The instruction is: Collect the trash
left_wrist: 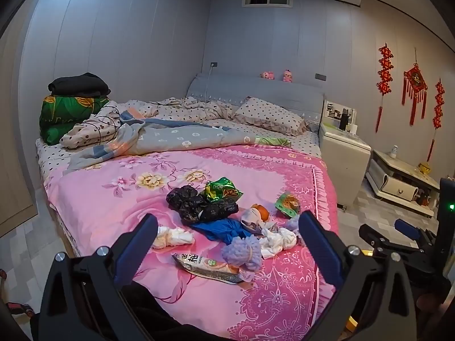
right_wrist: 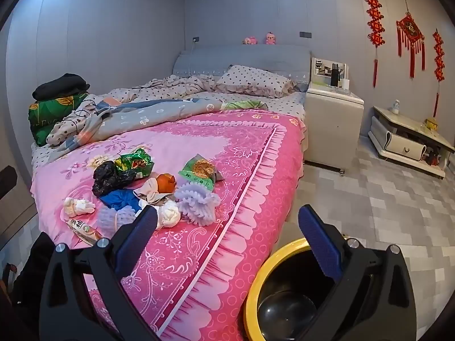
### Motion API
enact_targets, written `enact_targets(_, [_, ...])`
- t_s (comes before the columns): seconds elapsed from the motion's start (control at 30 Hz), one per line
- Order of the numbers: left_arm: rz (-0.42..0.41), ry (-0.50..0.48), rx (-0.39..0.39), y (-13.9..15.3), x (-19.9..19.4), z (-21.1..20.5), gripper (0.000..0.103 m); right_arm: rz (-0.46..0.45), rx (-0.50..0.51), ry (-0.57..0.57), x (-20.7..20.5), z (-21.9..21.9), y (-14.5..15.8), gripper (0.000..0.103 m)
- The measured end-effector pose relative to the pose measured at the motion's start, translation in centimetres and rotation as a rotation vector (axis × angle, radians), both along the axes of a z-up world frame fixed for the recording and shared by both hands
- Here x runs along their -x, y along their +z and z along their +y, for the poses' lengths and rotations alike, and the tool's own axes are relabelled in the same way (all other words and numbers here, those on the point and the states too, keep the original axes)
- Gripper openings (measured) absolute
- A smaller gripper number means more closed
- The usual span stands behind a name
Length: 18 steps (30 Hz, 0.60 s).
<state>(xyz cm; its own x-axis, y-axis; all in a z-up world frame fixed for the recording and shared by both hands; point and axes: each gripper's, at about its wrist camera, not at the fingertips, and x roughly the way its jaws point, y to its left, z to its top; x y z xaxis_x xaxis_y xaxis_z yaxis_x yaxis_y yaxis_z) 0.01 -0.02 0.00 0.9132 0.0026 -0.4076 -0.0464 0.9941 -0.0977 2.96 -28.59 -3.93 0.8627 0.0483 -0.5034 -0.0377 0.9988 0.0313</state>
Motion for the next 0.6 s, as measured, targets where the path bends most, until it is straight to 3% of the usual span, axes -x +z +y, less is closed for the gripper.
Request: enact_targets(0.6, [0.01, 0.001, 0.003, -0.37, -0.15, 0.21, 0.096, 0.005, 0.011, -0.001, 0.02, -0.01, 0.04, 0.095])
